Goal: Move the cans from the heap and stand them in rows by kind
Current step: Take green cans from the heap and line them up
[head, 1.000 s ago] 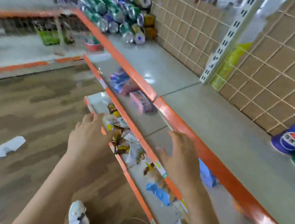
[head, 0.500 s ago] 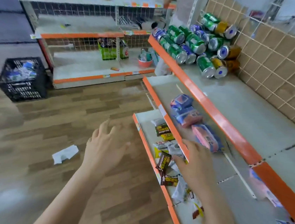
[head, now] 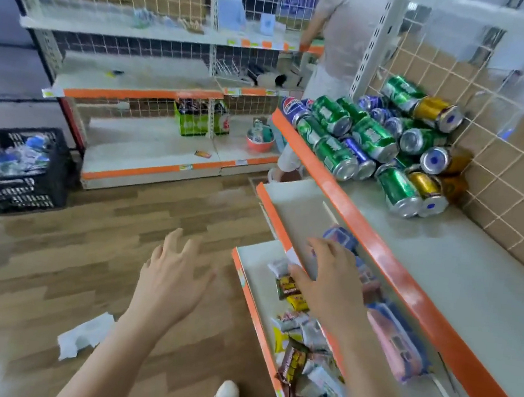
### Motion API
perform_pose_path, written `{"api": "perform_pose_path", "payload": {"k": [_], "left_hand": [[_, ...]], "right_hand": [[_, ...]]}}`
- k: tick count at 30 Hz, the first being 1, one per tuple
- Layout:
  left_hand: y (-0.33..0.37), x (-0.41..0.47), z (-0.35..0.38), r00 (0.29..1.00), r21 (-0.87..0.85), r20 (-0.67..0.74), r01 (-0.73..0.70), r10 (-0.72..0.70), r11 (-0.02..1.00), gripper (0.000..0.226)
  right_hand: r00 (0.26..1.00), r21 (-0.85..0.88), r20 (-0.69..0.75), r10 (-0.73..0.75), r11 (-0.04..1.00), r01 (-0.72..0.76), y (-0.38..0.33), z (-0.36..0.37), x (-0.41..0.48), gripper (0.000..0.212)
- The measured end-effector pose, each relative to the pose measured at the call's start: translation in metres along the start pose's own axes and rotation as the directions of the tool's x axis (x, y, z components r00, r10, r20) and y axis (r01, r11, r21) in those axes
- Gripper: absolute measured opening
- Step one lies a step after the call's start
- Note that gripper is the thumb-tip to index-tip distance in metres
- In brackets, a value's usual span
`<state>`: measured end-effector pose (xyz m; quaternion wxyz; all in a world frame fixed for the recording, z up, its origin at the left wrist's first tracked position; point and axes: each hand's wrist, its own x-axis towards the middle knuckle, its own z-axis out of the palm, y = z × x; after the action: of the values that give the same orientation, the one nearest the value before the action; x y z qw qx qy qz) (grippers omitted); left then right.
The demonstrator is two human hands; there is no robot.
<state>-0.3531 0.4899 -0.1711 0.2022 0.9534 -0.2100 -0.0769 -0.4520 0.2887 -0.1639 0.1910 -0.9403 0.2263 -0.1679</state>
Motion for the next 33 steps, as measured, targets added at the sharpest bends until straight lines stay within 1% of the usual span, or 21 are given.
{"api": "perform_pose_path", "payload": {"k": [3, 6, 8, 10, 13, 17, 20, 23, 25, 27, 28, 30, 32, 33], "left_hand": [[0.011, 0.06, -0.008, 0.999, 0.026, 0.017, -0.029, 0.029, 0.999, 0.061], [0.028, 0.114, -0.015, 0.999, 0.005, -0.002, -0.042, 0.042, 0.999, 0.061], [0.043, 0.145, -0.017, 0.996, 0.002, -0.012, -0.094, 0.094, 0.996, 0.062], [0.064, 0.175, -0.015, 0.988, 0.011, 0.01, -0.157, 0.157, 0.988, 0.062], [0.098, 0.22, -0.012, 0.966, 0.023, 0.047, -0.256, 0.255, 0.966, 0.062], [0.131, 0.276, -0.006, 0.93, -0.041, 0.07, -0.358, 0.36, 0.933, 0.06], [0.147, 0.319, 0.001, 0.895, -0.079, 0.055, -0.438, 0.443, 0.895, 0.06], [0.169, 0.357, 0.006, 0.831, -0.108, 0.032, -0.55, 0.555, 0.828, 0.064], [0.185, 0.38, 0.007, 0.771, -0.124, 0.02, -0.63, 0.637, 0.766, 0.065], [0.198, 0.405, 0.01, 0.695, -0.106, -0.021, -0.716, 0.719, 0.69, 0.067], [0.204, 0.419, 0.011, 0.641, -0.081, -0.03, -0.766, 0.767, 0.638, 0.07], [0.215, 0.443, 0.012, 0.549, -0.042, 0.027, -0.834, 0.835, 0.55, 0.08], [0.222, 0.46, 0.012, 0.485, 0.024, 0.14, -0.873, 0.863, 0.487, 0.087], [0.224, 0.467, 0.013, 0.457, 0.054, 0.174, -0.889, 0.872, 0.455, 0.089]], "right_hand": [[0.998, 0.029, 0.007, 0.054, 0.998, -0.055, 0.005, 0.003, 0.058, 0.047], [0.998, 0.045, -0.022, 0.052, 0.998, -0.051, 0.016, 0.007, 0.106, 0.047], [0.998, 0.024, -0.018, 0.058, 0.998, -0.057, 0.022, 0.005, 0.132, 0.047], [0.997, 0.025, -0.015, 0.073, 0.997, -0.072, 0.029, 0.003, 0.153, 0.047], [0.992, 0.033, -0.074, 0.1, 0.995, -0.097, 0.042, -0.004, 0.178, 0.046], [0.969, 0.054, -0.13, 0.209, 0.978, -0.204, 0.063, -0.006, 0.203, 0.045], [0.921, 0.085, -0.224, 0.318, 0.948, -0.307, 0.081, -0.007, 0.223, 0.044], [0.843, 0.119, -0.329, 0.426, 0.904, -0.41, 0.093, -0.009, 0.244, 0.044], [0.767, 0.141, -0.396, 0.505, 0.859, -0.493, 0.098, -0.012, 0.258, 0.048], [0.711, 0.158, -0.416, 0.567, 0.815, -0.557, 0.101, -0.015, 0.273, 0.056], [0.692, 0.164, -0.403, 0.599, 0.791, -0.589, 0.103, -0.016, 0.28, 0.06], [0.66, 0.188, -0.335, 0.673, 0.734, -0.653, 0.105, -0.017, 0.293, 0.068], [0.627, 0.205, -0.287, 0.724, 0.686, -0.698, 0.108, -0.013, 0.302, 0.075], [0.613, 0.208, -0.288, 0.736, 0.673, -0.71, 0.109, -0.011, 0.305, 0.078]]}}
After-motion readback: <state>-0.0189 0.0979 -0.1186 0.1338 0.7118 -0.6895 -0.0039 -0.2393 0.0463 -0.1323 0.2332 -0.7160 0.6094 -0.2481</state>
